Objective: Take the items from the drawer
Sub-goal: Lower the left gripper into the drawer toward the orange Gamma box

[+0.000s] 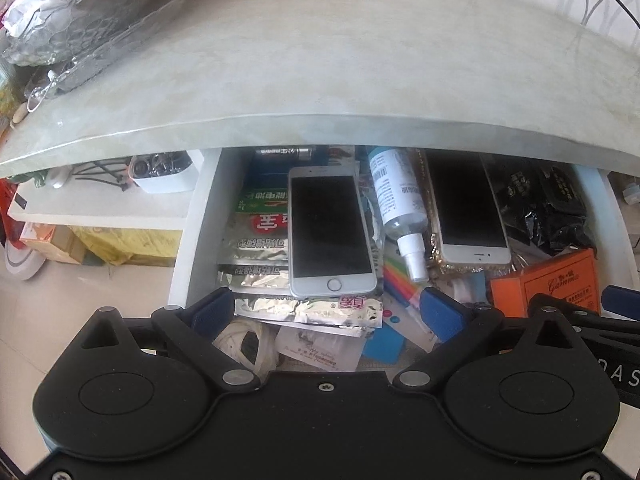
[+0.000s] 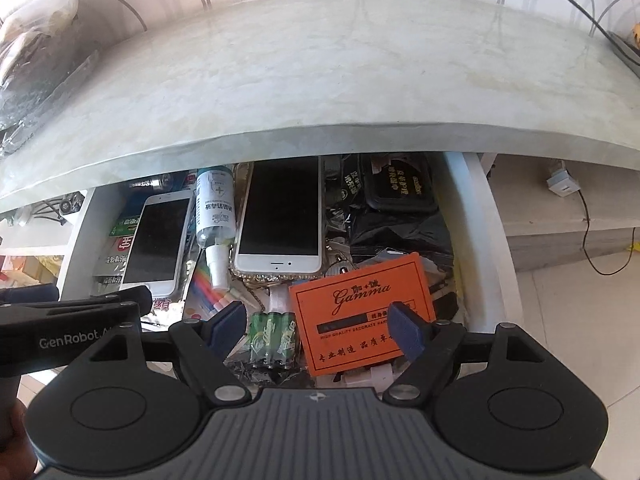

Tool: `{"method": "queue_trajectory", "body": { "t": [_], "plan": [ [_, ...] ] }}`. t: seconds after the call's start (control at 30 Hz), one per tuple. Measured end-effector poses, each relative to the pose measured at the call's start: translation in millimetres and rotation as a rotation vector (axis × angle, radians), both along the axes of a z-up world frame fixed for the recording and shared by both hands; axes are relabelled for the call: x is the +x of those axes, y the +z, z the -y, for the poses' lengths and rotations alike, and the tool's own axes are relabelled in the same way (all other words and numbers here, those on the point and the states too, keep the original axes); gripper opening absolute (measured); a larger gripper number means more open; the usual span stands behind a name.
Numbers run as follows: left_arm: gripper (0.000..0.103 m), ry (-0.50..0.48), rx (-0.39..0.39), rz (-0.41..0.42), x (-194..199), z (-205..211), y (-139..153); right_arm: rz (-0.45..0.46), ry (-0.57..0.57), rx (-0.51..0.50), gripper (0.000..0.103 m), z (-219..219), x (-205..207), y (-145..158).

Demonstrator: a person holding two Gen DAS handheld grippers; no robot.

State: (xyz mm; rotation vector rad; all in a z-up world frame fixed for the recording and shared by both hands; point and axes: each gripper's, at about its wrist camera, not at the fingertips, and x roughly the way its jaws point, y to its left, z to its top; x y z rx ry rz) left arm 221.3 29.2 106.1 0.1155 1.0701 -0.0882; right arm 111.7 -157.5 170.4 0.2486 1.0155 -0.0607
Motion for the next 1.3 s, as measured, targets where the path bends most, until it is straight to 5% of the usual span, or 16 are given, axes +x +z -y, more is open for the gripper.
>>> {"method": "queue_trajectory", "body": {
  "t": [0.63,1.0,1.3],
  "plan": [
    [0.102,0.02,-0.013,-0.017,7,-3,-11,0.038,-0.036,0.015,0.083,0,1,-2],
    [0.101,0.071,-0.161,0.027,29,-41,-10,0.204,-0.258,0.045,0.096,28,-17,-4],
    [0.101,0.039,-0.111,0.055,30,-31,-18,0.342,-0.384,0.104,0.103,45,-36,-11]
  ]
}}
